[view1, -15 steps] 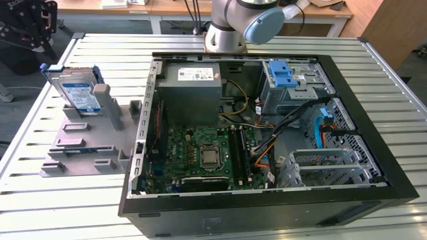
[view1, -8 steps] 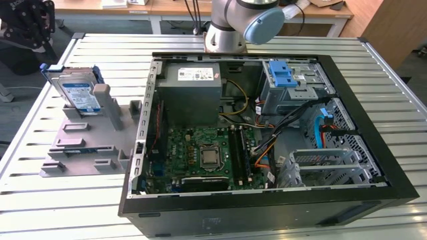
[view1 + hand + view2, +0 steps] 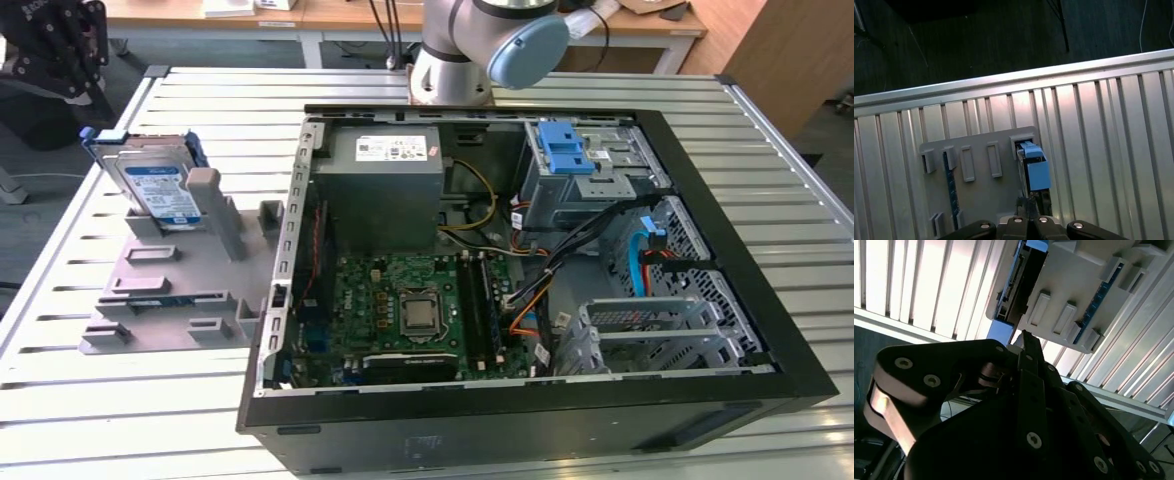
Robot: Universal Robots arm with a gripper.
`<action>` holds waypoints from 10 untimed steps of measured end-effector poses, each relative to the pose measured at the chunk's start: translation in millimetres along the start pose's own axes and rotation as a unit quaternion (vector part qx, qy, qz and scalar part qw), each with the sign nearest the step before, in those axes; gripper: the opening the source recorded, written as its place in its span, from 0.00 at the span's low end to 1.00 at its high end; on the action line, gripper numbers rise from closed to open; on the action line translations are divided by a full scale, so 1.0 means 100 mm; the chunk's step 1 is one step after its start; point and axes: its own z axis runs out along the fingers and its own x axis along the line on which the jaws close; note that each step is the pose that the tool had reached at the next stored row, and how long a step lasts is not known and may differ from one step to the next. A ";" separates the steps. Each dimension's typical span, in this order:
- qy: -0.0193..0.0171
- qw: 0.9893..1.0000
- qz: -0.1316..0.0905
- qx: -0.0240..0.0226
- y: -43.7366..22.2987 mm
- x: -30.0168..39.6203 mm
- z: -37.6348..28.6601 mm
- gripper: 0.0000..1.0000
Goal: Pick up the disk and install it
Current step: 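Pick up the disk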
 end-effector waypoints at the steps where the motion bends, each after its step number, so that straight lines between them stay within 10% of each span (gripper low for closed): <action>1: 0.000 1.000 0.000 0.000 0.000 0.000 0.000 0.11; 10: 0.000 1.000 0.000 0.000 0.000 0.000 0.000 0.41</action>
